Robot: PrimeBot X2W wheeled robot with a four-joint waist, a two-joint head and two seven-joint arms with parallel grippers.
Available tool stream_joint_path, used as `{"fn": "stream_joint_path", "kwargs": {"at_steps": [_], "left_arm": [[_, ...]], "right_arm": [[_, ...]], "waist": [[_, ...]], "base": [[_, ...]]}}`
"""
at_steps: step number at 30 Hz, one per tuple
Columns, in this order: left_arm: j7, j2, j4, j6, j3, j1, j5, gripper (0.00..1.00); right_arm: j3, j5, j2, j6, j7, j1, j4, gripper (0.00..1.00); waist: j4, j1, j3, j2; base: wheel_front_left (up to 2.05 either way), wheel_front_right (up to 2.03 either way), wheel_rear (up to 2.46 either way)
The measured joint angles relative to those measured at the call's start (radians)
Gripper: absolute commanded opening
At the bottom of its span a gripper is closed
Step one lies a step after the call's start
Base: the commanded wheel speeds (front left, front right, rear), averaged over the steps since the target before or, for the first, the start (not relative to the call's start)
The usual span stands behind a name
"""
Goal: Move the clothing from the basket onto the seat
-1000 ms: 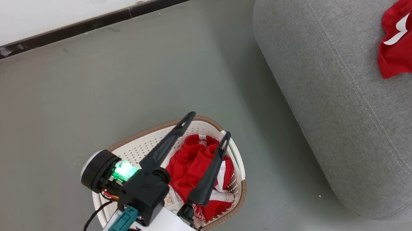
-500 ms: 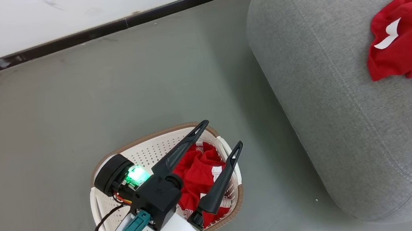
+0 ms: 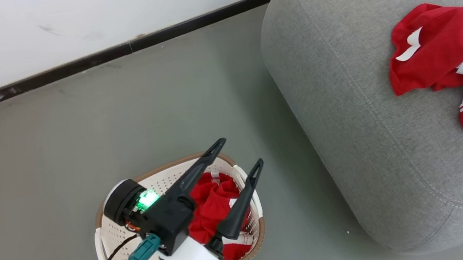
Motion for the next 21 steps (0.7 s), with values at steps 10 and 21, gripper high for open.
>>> {"fn": "stream_joint_path", "kwargs": {"at_steps": [10, 21], "left_arm": [[-0.053, -0.001, 0.045, 0.042, 0.066, 0.043, -0.024, 1.0], [-0.091, 0.01, 0.072, 0.118, 0.172, 0.101, -0.053, 1.0]], "right_arm": [[0.112, -0.008, 0.039, 0.0, -0.007, 0.001, -0.143, 1.0], [0.267, -0.024, 0.115, 0.0, -0.009, 0.021, -0.249, 1.0]], "waist": [[-0.007, 0.0, -0.046, 0.0], [0.037, 0.0, -0.097, 0.0]], "base": [[0.0, 0.0, 0.0], [0.0, 0.0, 0.0]]}}
